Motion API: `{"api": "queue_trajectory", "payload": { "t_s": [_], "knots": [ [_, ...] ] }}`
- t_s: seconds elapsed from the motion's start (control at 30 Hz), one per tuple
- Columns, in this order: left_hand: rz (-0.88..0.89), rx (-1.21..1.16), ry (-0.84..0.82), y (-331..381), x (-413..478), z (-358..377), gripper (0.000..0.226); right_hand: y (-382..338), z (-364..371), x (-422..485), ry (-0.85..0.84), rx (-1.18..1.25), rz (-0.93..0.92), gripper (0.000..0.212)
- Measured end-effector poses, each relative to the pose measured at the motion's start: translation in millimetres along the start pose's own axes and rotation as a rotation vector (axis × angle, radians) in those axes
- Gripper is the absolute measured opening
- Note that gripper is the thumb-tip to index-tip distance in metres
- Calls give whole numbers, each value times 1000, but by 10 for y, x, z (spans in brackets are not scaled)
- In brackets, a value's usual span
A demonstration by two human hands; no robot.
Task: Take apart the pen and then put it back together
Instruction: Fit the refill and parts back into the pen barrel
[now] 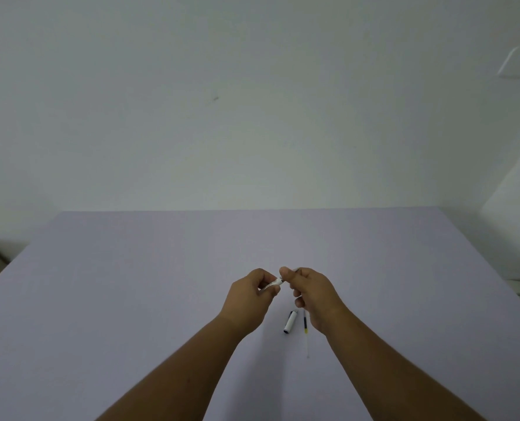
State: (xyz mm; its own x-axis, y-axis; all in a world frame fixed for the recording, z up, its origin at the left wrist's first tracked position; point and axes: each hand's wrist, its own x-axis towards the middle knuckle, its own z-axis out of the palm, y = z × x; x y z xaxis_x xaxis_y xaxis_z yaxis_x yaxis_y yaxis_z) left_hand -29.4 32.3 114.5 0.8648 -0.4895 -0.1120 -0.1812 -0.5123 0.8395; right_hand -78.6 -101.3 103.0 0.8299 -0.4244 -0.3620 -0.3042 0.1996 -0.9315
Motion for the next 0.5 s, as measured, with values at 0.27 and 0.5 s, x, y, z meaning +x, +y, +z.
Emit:
{"api": "queue_trajectory", "payload": {
  "t_s": [0.27, 0.5],
  "knots": [
    [-20, -31, 1, 49, 21, 0, 7, 1, -17, -4, -32, 42, -30, 10],
    [-13, -13, -11, 44, 19, 18, 7, -1, -47, 6, -51, 67, -28, 10]
  ]
}}
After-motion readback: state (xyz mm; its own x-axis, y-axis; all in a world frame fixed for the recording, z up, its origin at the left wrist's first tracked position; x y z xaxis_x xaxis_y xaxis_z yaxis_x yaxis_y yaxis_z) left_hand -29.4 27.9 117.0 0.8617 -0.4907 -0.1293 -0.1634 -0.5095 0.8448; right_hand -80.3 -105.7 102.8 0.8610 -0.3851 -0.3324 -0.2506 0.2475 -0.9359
